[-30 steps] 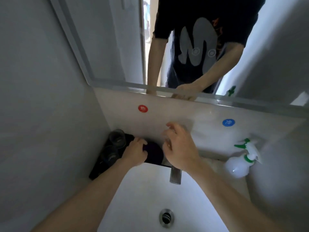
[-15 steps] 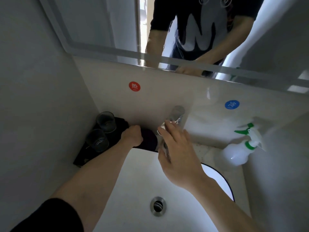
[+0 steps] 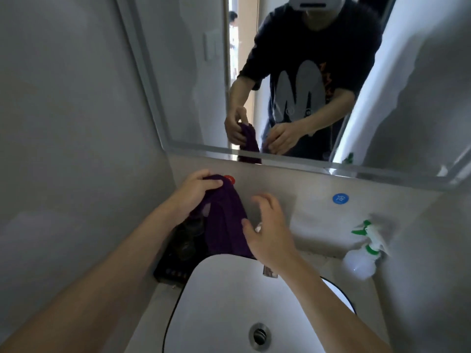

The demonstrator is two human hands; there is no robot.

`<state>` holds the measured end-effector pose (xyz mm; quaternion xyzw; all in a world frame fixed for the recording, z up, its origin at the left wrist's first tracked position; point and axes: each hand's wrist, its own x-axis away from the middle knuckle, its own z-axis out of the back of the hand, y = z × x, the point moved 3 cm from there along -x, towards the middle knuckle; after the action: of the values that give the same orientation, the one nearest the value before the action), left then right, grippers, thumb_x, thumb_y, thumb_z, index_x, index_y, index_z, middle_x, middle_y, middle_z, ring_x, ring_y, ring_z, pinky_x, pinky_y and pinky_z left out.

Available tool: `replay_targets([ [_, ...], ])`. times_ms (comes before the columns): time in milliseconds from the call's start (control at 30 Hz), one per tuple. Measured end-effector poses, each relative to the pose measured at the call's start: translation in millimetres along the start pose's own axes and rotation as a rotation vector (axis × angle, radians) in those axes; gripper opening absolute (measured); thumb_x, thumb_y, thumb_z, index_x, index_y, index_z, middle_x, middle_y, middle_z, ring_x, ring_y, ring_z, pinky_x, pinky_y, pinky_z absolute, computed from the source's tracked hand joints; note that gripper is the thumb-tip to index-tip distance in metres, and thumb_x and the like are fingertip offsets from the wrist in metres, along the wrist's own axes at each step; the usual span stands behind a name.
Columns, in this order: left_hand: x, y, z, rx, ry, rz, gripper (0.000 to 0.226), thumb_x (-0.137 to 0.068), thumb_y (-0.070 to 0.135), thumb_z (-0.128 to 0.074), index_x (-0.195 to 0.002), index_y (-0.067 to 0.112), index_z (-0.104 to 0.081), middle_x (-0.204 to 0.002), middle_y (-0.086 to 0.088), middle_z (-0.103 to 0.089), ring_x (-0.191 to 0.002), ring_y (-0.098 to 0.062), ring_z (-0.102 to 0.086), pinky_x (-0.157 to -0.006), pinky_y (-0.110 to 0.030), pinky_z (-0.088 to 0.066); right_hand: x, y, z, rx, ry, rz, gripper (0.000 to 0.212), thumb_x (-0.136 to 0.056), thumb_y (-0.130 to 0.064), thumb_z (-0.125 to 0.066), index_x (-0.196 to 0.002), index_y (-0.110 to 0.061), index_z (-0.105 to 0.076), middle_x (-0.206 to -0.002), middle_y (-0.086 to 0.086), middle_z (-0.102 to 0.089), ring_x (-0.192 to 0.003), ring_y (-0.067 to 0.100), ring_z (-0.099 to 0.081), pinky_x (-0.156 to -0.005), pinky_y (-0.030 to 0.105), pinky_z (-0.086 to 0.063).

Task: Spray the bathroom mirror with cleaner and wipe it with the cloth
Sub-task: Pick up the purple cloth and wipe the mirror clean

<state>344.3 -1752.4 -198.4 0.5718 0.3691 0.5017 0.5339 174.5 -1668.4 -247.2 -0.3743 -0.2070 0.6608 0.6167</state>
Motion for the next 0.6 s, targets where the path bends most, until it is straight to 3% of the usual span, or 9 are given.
replay_targets([
  [100, 21, 48, 10, 0.070, -0.093, -0.094, 0.019, -0.100, 0.001, -0.054, -0.087, 0.011, -0.064, -0.079, -0.006, -0.071, -0.071, -0.014, -0.070, -0.064, -0.023, -0.056, -9, -32, 3, -0.219, -0.094, -0.172, 0.068, -0.093, -0.040, -0.070, -0.151, -0.026, -0.036, -0.144, -0.016, -0.034, -0.127, 0.002, -0.038, -0.101, 0.022, -0.038],
  [167, 28, 75, 14, 0.067, -0.108, -0.163, 0.016, -0.101, 0.003, -0.054, -0.091, 0.010, -0.064, -0.081, -0.004, -0.071, -0.071, -0.013, -0.069, -0.065, -0.021, -0.055, -18, -45, 5, -0.496, -0.111, -0.274, 0.043, -0.093, -0.038, -0.071, -0.131, -0.027, -0.055, -0.136, -0.008, -0.059, -0.111, 0.005, -0.061, -0.090, 0.022, -0.053],
  [233, 31, 98, 19, 0.013, -0.074, -0.232, 0.013, -0.101, 0.004, -0.056, -0.094, 0.011, -0.065, -0.078, 0.001, -0.073, -0.071, -0.009, -0.070, -0.064, -0.020, -0.055, -30, -57, 14, -0.665, -0.040, -0.360, 0.019, -0.097, -0.032, -0.067, -0.110, -0.018, -0.070, -0.107, 0.006, -0.078, -0.093, 0.020, -0.074, -0.084, 0.037, -0.062],
  [300, 32, 118, 24, -0.079, -0.007, -0.303, 0.012, -0.101, 0.005, -0.058, -0.096, 0.012, -0.066, -0.075, 0.008, -0.074, -0.069, -0.005, -0.070, -0.064, -0.018, -0.055, -46, -70, 27, -0.698, 0.039, -0.369, 0.023, -0.100, -0.026, -0.063, -0.099, -0.006, -0.073, -0.097, 0.014, -0.078, -0.088, 0.028, -0.075, -0.079, 0.042, -0.060],
  [367, 29, 136, 32, -0.156, 0.071, -0.354, 0.010, -0.100, 0.007, -0.060, -0.098, 0.013, -0.068, -0.082, 0.006, -0.075, -0.076, -0.009, -0.071, -0.072, -0.024, -0.058, -62, -85, 46, -0.673, 0.110, -0.334, 0.030, -0.099, -0.027, -0.064, -0.099, 0.003, -0.070, -0.093, 0.017, -0.076, -0.082, 0.030, -0.072, -0.070, 0.039, -0.057],
  [467, 22, 160, 43, -0.260, 0.175, -0.387, 0.015, -0.094, 0.004, -0.065, -0.104, 0.014, -0.069, -0.106, -0.006, -0.075, -0.095, -0.023, -0.073, -0.092, -0.042, -0.059, -87, -108, 82, -0.613, 0.242, -0.252, 0.024, -0.095, -0.031, -0.066, -0.100, -0.008, -0.069, -0.096, 0.013, -0.074, -0.087, 0.029, -0.072, -0.070, 0.040, -0.055],
  [600, 15, 196, 38, -0.385, 0.142, -0.466, 0.025, -0.093, 0.000, -0.065, -0.112, 0.017, -0.062, -0.121, -0.004, -0.066, -0.111, -0.023, -0.064, -0.089, -0.033, -0.052, -122, -139, 136, -0.562, 0.431, -0.123, 0.019, -0.094, -0.030, -0.064, -0.107, -0.016, -0.062, -0.101, 0.004, -0.069, -0.090, 0.018, -0.067, -0.066, 0.029, -0.049],
])
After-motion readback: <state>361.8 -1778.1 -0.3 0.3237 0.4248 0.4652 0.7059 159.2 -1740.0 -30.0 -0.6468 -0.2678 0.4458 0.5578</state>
